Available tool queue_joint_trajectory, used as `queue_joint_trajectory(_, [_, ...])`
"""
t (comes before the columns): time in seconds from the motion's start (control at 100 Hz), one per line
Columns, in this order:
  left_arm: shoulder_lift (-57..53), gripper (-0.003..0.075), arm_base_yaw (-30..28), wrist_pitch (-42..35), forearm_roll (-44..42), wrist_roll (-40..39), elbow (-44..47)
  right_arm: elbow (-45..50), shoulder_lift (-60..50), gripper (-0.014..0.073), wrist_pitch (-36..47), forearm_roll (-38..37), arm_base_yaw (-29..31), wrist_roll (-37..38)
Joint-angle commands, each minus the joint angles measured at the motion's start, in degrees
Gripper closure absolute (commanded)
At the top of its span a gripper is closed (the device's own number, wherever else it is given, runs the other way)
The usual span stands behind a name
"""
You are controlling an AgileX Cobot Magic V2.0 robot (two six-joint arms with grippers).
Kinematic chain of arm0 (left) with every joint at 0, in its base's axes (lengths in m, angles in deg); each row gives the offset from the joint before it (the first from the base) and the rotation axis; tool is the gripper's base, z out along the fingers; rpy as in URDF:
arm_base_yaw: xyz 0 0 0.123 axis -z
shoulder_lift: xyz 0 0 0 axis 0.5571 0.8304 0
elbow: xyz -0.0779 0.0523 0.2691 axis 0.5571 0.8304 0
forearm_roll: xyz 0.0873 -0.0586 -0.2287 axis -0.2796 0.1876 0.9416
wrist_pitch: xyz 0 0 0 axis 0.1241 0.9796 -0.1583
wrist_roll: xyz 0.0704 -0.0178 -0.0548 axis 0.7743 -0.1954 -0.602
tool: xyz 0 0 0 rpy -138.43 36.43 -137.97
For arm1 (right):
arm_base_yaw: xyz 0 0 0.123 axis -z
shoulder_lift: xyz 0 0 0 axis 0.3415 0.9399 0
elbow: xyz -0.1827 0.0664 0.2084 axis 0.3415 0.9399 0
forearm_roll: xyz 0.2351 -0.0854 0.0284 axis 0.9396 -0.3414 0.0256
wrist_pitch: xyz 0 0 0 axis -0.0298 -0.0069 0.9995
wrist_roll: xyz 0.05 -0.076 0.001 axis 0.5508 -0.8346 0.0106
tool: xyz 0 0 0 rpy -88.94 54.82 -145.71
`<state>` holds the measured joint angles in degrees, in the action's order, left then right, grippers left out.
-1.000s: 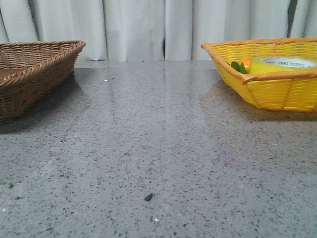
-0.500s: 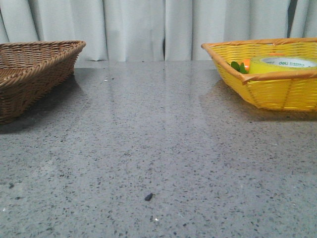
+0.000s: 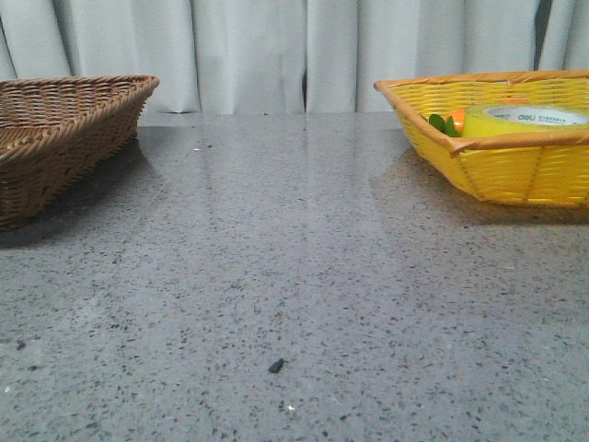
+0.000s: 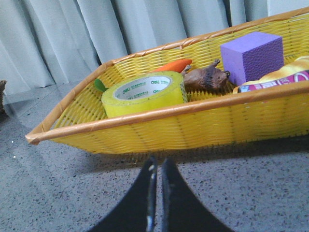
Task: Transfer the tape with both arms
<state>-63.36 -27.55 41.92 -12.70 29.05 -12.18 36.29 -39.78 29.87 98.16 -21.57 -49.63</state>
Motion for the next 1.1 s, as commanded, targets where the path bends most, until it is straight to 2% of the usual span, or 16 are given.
queue_joint_trajectory(0.0, [-1.60,0.0741,0.03,-5.23,1.52,-0.58,0.49,1.18,-1.21,0.0663,4.45,1.95,0.33,-0.42])
queue_joint_trajectory(0.11, [-1.60,0.0741,0.03,-7.35,6.01,-0.58,0.49,1.18,-1.21,0.0663,4.67,6.93,0.33,-0.42])
queue_joint_trajectory(0.29, [-1.60,0.0741,0.03,-7.47,7.73,-0.58,0.49,1.18,-1.21,0.0663,7.39,11.09,0.33,-0.32])
queue_joint_trajectory(0.42, [-1.60,0.0741,0.03,-7.85,22.86,-0.83,0.34,0.76,-1.21,0.0663,8.41,23.78,0.33,-0.32])
queue_joint_trajectory(0.47, [-1.60,0.0741,0.03,-7.62,26.08,-0.83,-0.30,-0.18,-1.21,0.0662,8.05,25.92,0.33,-0.32])
queue_joint_trajectory(0.54, [-1.60,0.0741,0.03,-6.55,24.62,-0.03,-2.44,-2.80,-1.21,0.0659,6.37,25.93,0.33,-0.32])
queue_joint_trajectory(0.62, [-0.36,0.0741,0.03,-3.52,17.97,0.26,-6.62,-6.84,-0.44,0.0658,3.73,24.32,0.33,-0.65])
queue_joint_trajectory(0.72, [3.62,0.0734,0.03,2.43,9.37,0.26,-12.77,-13.32,3.46,0.0658,-2.14,17.84,0.33,-0.65])
queue_joint_trajectory(0.79, [7.70,0.0687,0.03,6.20,5.40,0.26,-17.74,-18.68,7.99,0.0658,-6.86,13.88,0.33,-0.65])
queue_joint_trajectory(0.87, [13.34,0.0568,0.03,9.10,3.95,2.02,-23.13,-26.00,14.17,0.0646,-11.99,11.21,0.33,-1.41])
queue_joint_trajectory(0.92, [16.81,0.0486,0.03,11.17,3.95,4.34,-26.61,-30.81,18.55,0.0608,-14.81,10.80,0.33,-3.54])
queue_joint_trajectory(1.01, [22.95,0.0379,0.17,15.28,3.95,7.35,-31.60,-40.73,27.23,0.0480,-21.03,10.80,0.33,-9.32])
queue_joint_trajectory(1.09, [27.13,0.0363,0.17,17.61,3.95,7.40,-35.39,-49.83,34.99,0.0342,-28.12,10.80,0.33,-11.12])
